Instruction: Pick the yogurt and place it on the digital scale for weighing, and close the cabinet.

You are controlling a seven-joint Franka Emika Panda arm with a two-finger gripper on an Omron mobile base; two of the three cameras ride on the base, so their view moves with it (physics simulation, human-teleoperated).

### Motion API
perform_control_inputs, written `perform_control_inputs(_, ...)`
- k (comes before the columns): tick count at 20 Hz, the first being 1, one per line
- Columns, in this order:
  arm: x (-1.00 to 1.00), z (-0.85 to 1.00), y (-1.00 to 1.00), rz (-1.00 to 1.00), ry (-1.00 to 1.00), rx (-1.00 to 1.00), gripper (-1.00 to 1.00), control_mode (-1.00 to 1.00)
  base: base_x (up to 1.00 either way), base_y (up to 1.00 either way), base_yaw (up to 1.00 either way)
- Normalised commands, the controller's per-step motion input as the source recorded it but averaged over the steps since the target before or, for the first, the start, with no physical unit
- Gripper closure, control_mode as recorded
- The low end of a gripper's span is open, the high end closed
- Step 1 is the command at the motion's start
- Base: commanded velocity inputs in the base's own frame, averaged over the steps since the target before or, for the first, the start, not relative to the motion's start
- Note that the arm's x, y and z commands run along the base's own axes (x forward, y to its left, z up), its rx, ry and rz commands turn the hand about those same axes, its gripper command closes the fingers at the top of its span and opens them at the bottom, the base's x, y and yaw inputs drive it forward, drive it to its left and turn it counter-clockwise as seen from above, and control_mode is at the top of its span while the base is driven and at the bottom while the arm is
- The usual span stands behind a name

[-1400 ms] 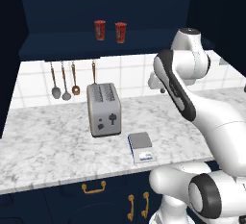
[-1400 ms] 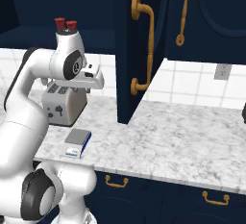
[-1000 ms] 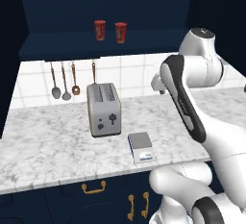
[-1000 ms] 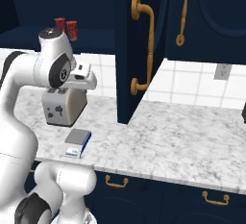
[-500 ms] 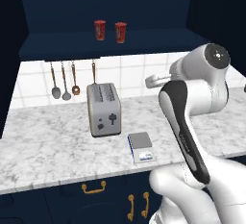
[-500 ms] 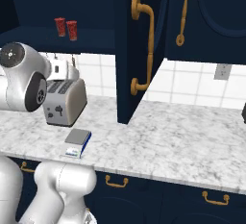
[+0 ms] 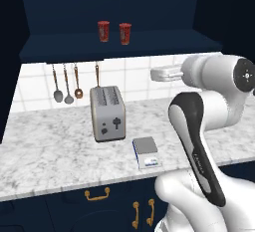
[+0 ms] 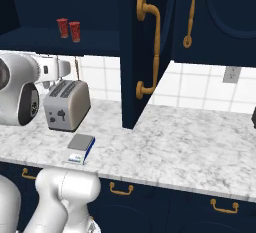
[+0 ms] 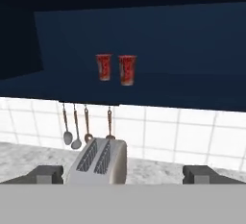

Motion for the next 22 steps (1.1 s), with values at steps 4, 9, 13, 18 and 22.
perform_control_inputs(4, -0.03, 0.27, 0.13, 0.04, -0.26, 0.21, -1.0, -1.0, 0.0, 0.0, 0.0)
perform_control_inputs(9, 0.0, 0.59, 0.0, 0.0, -0.03, 0.01, -1.0, -1.0, 0.0, 0.0, 0.0)
perform_control_inputs(13, 0.03, 0.73, 0.08, 0.0, 0.08, -0.17, -1.0, -1.0, 0.0, 0.0, 0.0)
perform_control_inputs(18, 0.09, 0.4, 0.02, 0.0, 0.1, -0.14, -1.0, -1.0, 0.0, 0.0, 0.0)
perform_control_inputs(22, 0.42, 0.0, 0.0, 0.0, 0.01, -0.01, -1.0, -1.0, 0.0, 0.0, 0.0)
